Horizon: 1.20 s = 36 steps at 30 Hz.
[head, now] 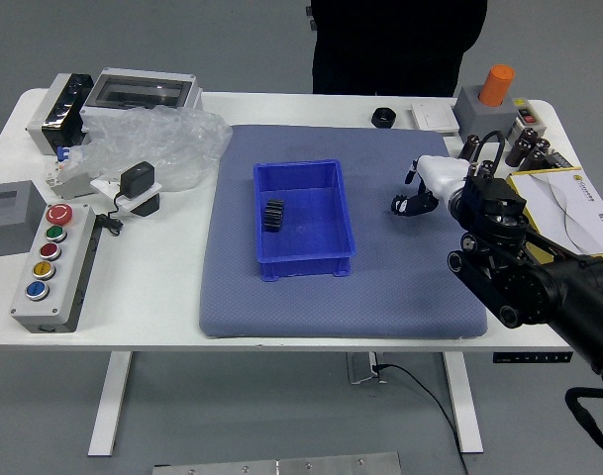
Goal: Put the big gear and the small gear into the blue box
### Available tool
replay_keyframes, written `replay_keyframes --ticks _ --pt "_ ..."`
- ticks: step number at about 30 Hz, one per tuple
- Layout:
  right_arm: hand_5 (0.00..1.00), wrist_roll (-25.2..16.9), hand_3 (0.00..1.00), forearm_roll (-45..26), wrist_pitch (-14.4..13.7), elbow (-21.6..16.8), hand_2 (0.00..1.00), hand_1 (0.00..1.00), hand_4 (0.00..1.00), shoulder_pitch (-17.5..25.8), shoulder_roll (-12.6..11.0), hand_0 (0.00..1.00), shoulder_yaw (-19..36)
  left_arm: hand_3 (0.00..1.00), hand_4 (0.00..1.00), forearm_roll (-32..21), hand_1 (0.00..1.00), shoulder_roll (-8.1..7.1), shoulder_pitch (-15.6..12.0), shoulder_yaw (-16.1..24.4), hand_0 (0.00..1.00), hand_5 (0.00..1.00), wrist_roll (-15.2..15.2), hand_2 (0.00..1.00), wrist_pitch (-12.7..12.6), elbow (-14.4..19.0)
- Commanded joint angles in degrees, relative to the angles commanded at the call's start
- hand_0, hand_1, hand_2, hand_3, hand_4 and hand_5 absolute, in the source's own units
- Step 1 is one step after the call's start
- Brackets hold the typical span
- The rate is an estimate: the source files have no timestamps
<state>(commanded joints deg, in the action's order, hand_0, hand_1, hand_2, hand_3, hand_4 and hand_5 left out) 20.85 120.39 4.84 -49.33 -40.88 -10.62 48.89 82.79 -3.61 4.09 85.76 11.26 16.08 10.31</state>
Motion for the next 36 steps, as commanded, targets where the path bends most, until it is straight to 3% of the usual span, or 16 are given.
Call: replay_keyframes --ticks 16,34,35,36 --pt "0.436 -1.63 0.727 -0.15 -1.68 6.75 0.689 0.577 0.767 -0.46 2.62 0.65 0.06 0.847 0.716 0.33 0.805 0.31 0.0 0.2 0.841 0.274 0.05 0.813 0.06 0.0" --pt "0.412 -1.22 0.682 0.86 -3.48 8.55 0.636 0.538 0.717 -0.78 4.8 0.625 -0.54 0.847 0.714 0.65 0.805 0.36 -0.1 0.3 0.841 0.276 0.11 0.813 0.12 0.0" --pt "0.384 -1.24 0.661 0.99 -3.61 8.62 0.596 0.51 0.649 -0.73 4.85 0.602 -0.57 0.847 0.712 0.67 0.805 0.37 -0.09 0.3 0.841 0.276 0.11 0.813 0.12 0.0" --pt "0.384 -1.29 0.661 1.14 -3.78 8.71 0.596 0.51 0.649 -0.67 4.9 0.602 -0.6 0.847 0.712 0.7 0.805 0.39 -0.08 0.3 0.841 0.276 0.11 0.813 0.13 0.0"
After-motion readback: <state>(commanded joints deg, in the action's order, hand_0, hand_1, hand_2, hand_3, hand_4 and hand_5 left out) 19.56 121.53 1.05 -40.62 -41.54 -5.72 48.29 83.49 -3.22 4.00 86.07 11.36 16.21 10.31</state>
